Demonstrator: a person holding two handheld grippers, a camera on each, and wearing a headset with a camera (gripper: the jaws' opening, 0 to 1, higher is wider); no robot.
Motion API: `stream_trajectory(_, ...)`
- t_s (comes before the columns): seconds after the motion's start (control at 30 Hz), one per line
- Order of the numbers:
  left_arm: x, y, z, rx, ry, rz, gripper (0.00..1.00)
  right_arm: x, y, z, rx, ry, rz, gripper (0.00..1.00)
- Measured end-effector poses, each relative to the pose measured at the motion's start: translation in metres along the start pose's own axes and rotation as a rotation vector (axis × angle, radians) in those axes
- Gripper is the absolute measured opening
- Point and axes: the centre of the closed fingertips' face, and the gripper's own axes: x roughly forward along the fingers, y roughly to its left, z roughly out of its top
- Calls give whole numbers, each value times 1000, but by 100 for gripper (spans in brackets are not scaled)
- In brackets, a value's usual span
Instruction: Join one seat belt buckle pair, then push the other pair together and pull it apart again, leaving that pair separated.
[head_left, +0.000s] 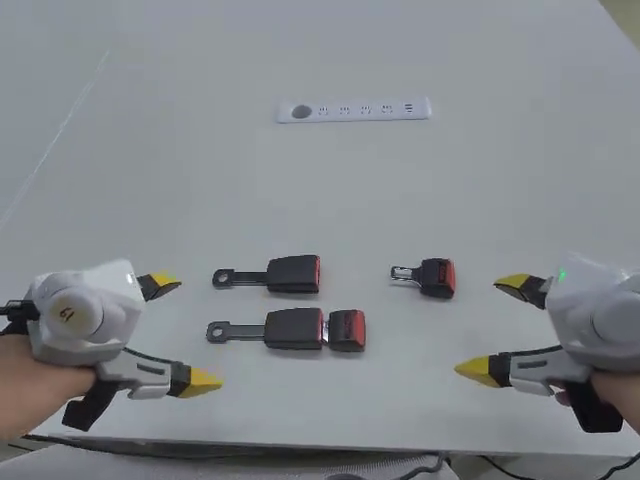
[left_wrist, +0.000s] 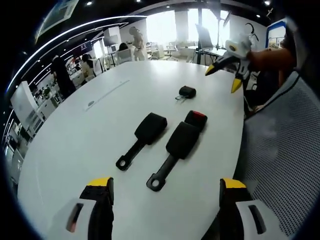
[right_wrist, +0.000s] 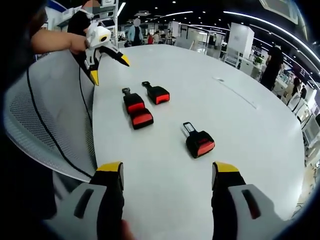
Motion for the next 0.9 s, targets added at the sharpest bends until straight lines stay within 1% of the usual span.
stream_trajectory(0.03,0,1,-2,-3,1,2,90,2,1,-2,1,-3,2,72)
stream_trajectory(0.07,-1,1,-1,-4,3,5,90,2,2,-2,1,-6,0,72)
stream_trajectory(0.1,-2,1,-1,-3,6,7,90,2,4,0,7,-14,-1,72)
stream_trajectory(0.13,-3,-2,1,-1,9,12,90,1,5,1,12,-23,-2,74)
stream_trajectory(0.17,-4,-2,1,-2,8,16,91,0,7,4,13,-27,-6,75)
stream_trajectory(0.27,-4,0,-1,-13,3,26,95,-3,8,10,27,-44,-23,80)
stream_trajectory(0.33,-5,3,-5,-13,3,30,97,-4,9,11,27,-37,-26,82)
stream_trajectory(0.4,-6,4,-5,-15,-2,35,100,-5,9,10,29,-32,-29,83)
stream_trajectory(0.47,-7,6,-6,-20,-4,40,100,-3,3,5,34,-33,-35,86)
stream_trajectory(0.57,-11,12,-11,-30,-2,53,100,-9,6,10,45,-35,-43,90)
stream_trajectory(0.63,-12,11,-11,-38,-2,60,100,-10,6,10,62,-42,-43,92)
stream_trajectory(0.67,-14,12,-12,-42,-5,63,100,-10,6,10,67,-46,-46,94)
stream_trajectory(0.73,-16,14,-14,-49,-9,63,100,-11,5,11,70,-48,-60,99)
stream_trajectory(0.77,-17,15,-16,-55,-9,63,100,-13,-5,15,63,-78,-112,100)
stream_trajectory(0.8,-17,14,-17,-60,-7,64,100,-14,-1,14,69,-68,-90,100)
stream_trajectory(0.87,-19,12,-19,-70,-6,65,100,-14,-1,14,77,-74,-87,100)
stream_trajectory(0.9,-20,11,-20,-74,-10,62,100,-14,-1,15,69,-76,-90,100)
